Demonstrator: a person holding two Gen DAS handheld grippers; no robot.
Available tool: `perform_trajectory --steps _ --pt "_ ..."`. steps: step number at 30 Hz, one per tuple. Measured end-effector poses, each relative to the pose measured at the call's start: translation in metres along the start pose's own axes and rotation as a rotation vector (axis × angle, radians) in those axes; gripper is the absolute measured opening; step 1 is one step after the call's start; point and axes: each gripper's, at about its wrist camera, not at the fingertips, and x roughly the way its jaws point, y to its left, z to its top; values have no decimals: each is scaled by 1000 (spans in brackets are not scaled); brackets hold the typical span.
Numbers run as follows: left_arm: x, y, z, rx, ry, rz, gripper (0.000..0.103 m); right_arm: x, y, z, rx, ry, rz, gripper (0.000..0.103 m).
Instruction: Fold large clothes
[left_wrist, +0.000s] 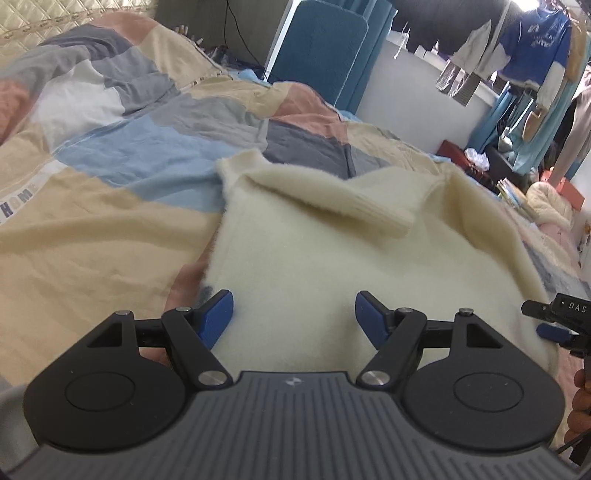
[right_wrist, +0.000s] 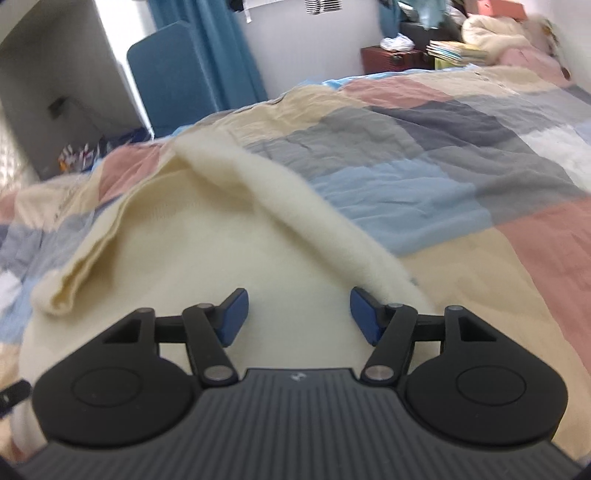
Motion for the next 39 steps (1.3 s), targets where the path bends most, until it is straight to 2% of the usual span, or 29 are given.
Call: perform_trajectory --steps 4,7,11,15,18,20,24,26,29,34,36,37,39 --pt "-23 1 -10 -41 -27 -25 77 -18 -15 -5 94 -2 65 64" --pt "-41 5 -21 -123 -22 -93 77 -33 -25 -13 182 33 129 64" --pt "-53 5 -35 -218 25 -182 78 -47 -34 -29 272 96 194 68" --pt "-39 6 -49 -322 109 -248 83 -53 -44 -42 376 137 269 68" --pt "-16 14 -58 -444 178 -293 83 -47 -51 -48 461 162 279 74" --pt "-1 22 -64 -533 210 -303 83 -39 -54 -49 500 170 273 74" --pt "22 42 -71 -722 215 -325 83 -23 -64 -53 617 189 263 74" --pt "29 47 -71 -768 193 -339 83 -13 -70 -56 702 181 247 74" --pt "38 51 -69 -804 159 -337 83 5 -77 -62 819 199 218 75" --pt "48 50 -58 -809 117 -308 81 17 -70 -58 794 187 188 78" --pt "46 45 -52 -755 104 -279 71 14 -70 -57 780 180 188 77" --pt "45 43 -50 -735 95 -271 67 12 -70 -56 766 175 189 74" --pt "41 43 -46 -721 78 -272 51 3 -64 -54 686 137 188 63"
